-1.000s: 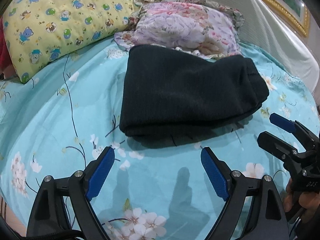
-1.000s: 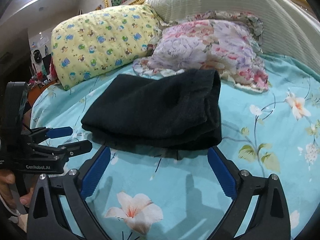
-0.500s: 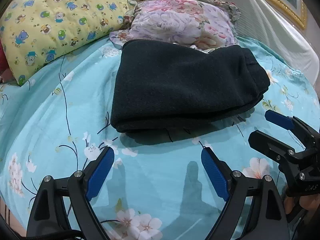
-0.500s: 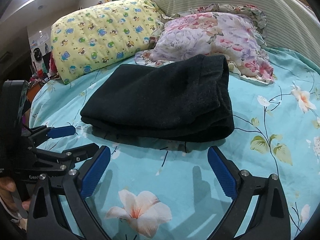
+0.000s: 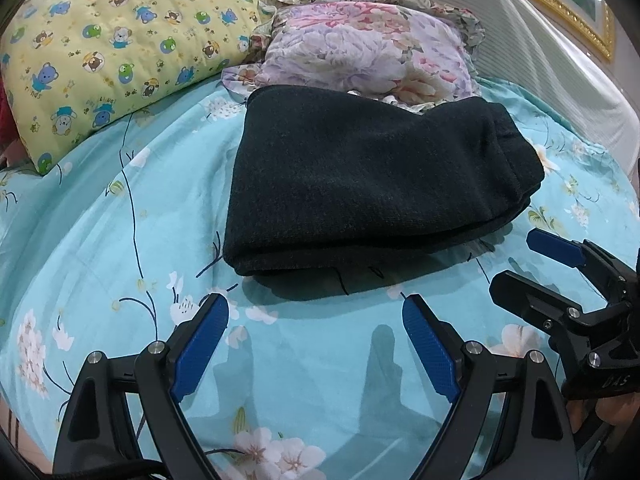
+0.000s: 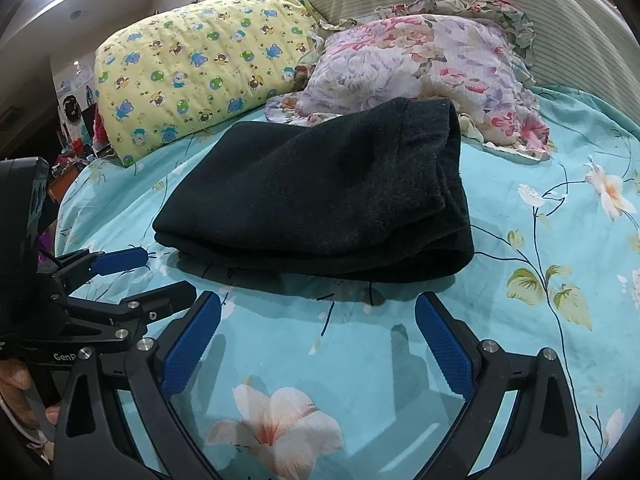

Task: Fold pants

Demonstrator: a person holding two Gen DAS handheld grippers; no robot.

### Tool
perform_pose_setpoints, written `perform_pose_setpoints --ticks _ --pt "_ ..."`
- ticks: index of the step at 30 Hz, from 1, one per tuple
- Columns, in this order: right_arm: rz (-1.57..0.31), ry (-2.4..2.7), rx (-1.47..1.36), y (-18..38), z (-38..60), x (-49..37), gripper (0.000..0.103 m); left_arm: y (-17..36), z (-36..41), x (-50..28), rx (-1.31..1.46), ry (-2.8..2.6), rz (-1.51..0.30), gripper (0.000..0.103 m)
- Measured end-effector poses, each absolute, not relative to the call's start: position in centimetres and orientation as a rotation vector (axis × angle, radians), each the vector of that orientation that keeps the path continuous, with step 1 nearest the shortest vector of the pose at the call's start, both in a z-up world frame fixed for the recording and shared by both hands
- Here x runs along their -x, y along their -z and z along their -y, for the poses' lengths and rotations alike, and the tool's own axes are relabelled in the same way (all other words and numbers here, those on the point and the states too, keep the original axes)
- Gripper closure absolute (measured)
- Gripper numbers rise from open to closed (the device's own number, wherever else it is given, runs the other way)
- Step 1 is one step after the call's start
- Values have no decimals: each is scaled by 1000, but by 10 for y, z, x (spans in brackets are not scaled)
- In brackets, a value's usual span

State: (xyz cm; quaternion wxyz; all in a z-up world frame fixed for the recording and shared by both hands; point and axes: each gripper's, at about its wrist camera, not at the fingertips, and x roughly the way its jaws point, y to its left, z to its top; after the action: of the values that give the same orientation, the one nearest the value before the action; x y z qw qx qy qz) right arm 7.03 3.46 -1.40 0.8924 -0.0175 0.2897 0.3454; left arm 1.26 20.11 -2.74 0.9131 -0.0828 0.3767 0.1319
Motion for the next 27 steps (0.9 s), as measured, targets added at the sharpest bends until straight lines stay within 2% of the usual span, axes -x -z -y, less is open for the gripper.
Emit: perform_pose_setpoints --ticks 27 --pt "-608 -715 22 14 -33 -73 5 26 -202 -15 162 -278 -773 13"
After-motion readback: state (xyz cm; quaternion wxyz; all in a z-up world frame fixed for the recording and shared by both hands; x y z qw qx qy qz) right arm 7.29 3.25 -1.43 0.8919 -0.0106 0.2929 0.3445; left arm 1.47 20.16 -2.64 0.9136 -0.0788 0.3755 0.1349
